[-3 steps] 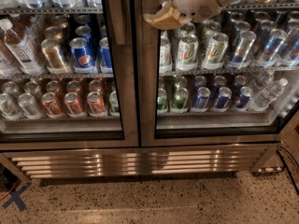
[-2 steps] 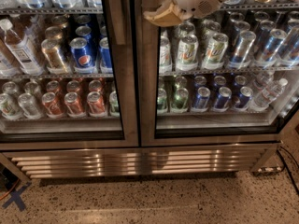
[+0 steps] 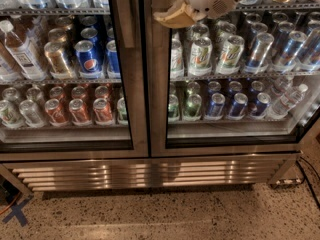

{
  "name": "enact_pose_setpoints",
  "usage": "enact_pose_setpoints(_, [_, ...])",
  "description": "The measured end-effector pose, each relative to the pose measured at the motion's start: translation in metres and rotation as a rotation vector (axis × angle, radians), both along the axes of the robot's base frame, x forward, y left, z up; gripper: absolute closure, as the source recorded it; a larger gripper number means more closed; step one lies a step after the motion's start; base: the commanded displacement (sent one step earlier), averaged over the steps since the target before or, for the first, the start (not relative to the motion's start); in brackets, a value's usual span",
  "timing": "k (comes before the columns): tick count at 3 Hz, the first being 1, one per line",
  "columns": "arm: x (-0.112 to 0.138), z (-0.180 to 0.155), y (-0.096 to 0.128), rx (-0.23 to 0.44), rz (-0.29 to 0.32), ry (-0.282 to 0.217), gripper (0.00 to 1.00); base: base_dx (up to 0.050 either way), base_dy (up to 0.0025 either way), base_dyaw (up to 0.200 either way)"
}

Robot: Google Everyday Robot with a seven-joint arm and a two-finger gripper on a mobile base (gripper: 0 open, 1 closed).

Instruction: Open right fridge door

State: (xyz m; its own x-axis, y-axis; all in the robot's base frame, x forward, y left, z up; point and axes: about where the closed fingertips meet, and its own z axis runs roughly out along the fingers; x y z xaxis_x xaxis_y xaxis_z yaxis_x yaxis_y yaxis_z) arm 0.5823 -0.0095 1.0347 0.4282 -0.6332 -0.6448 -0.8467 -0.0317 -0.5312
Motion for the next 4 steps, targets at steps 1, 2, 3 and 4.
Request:
enact_pose_setpoints(1, [0.0002,-0.0005,0.0006,-0.004,0.0,-0.002,1.0,0.0,0.0,0.0])
enact_pose_setpoints(2, [0.0006,-0.0007,0.001,-0.012,0.001,-0.01,1.0,0.0,0.0,0.0])
enact_pose_setpoints(3, [0.0005,-0.0008,0.0011,-0.013,0.001,-0.01,1.0,0.0,0.0,0.0])
enact_pose_setpoints(4, [0.0007,-0.0011,0.0009,-0.022,0.006,-0.012,1.0,0.0,0.0,0.0])
